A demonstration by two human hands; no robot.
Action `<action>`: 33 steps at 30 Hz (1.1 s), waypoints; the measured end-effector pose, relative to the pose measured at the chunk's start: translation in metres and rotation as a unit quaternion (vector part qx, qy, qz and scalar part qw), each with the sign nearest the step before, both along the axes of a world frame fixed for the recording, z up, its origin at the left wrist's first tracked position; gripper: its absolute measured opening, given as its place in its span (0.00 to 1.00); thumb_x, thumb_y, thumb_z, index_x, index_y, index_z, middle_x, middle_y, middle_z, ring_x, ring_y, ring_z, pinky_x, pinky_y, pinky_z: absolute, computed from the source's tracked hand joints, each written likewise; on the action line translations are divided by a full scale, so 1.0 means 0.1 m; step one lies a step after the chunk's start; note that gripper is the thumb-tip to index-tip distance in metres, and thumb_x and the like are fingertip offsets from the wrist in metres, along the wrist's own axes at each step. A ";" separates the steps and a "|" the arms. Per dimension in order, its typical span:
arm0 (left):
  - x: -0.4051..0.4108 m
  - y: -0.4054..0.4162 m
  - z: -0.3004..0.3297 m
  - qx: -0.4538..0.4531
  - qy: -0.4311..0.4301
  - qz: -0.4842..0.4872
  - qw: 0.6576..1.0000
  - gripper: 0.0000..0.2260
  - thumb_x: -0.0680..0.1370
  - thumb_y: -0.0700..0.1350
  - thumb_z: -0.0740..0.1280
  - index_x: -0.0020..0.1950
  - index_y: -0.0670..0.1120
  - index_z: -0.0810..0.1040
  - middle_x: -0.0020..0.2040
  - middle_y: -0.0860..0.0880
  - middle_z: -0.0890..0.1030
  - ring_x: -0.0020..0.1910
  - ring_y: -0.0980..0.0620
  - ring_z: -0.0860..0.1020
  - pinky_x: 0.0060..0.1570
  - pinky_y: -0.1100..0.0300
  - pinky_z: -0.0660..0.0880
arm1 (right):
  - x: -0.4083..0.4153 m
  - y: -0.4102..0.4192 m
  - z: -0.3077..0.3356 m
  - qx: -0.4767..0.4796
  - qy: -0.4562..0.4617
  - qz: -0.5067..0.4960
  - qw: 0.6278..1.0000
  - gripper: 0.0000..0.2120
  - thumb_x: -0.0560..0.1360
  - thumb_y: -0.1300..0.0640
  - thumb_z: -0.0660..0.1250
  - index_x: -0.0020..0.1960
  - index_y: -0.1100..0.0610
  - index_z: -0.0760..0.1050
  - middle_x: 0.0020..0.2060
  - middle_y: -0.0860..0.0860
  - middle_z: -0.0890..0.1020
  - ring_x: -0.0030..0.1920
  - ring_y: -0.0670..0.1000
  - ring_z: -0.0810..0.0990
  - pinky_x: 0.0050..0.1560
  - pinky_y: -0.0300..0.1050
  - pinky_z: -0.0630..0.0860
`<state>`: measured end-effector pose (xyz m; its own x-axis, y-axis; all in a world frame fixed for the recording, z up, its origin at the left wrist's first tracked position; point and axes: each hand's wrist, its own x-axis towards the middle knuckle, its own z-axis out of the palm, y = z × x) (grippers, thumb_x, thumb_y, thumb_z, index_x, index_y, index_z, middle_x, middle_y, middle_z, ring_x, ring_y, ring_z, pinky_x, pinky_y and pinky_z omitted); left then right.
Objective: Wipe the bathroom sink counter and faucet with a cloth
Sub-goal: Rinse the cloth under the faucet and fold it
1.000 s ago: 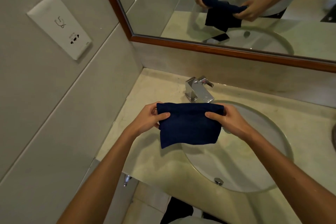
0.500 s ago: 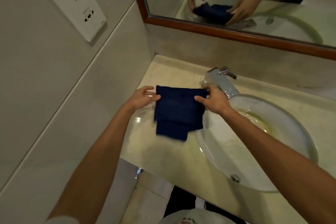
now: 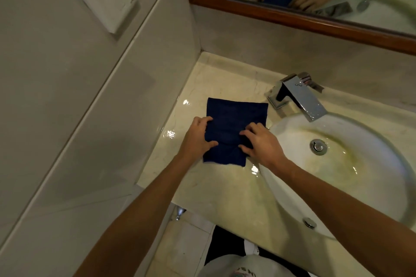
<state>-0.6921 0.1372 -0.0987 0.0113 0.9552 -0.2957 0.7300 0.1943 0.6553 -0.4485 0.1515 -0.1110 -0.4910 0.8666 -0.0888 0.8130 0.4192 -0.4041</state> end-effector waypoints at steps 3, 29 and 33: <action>-0.02 0.11 0.07 0.050 0.012 0.014 0.999 0.21 0.72 0.36 0.76 0.65 0.43 0.80 0.50 0.47 0.79 0.44 0.54 0.75 0.52 0.52 0.80 | 0.03 0.06 0.01 0.000 0.015 0.001 1.000 0.17 0.73 0.52 0.78 0.59 0.58 0.83 0.52 0.54 0.81 0.50 0.57 0.80 0.45 0.49 0.80; -0.40 -0.34 0.22 -0.054 -0.025 -0.134 0.989 0.26 0.72 0.50 0.79 0.69 0.53 0.77 0.68 0.53 0.71 0.66 0.54 0.72 0.66 0.53 0.74 | 0.45 -0.30 0.22 -0.130 0.066 -0.017 0.989 0.36 0.67 0.33 0.76 0.68 0.51 0.78 0.62 0.48 0.77 0.60 0.50 0.75 0.60 0.49 0.76; -0.16 -0.02 0.23 -0.022 -0.073 0.066 0.995 0.23 0.77 0.48 0.75 0.70 0.50 0.74 0.66 0.51 0.71 0.61 0.49 0.75 0.56 0.60 0.74 | 0.45 -0.11 0.27 -0.044 0.127 -0.194 0.972 0.22 0.78 0.45 0.72 0.68 0.53 0.77 0.62 0.51 0.77 0.61 0.52 0.76 0.58 0.48 0.76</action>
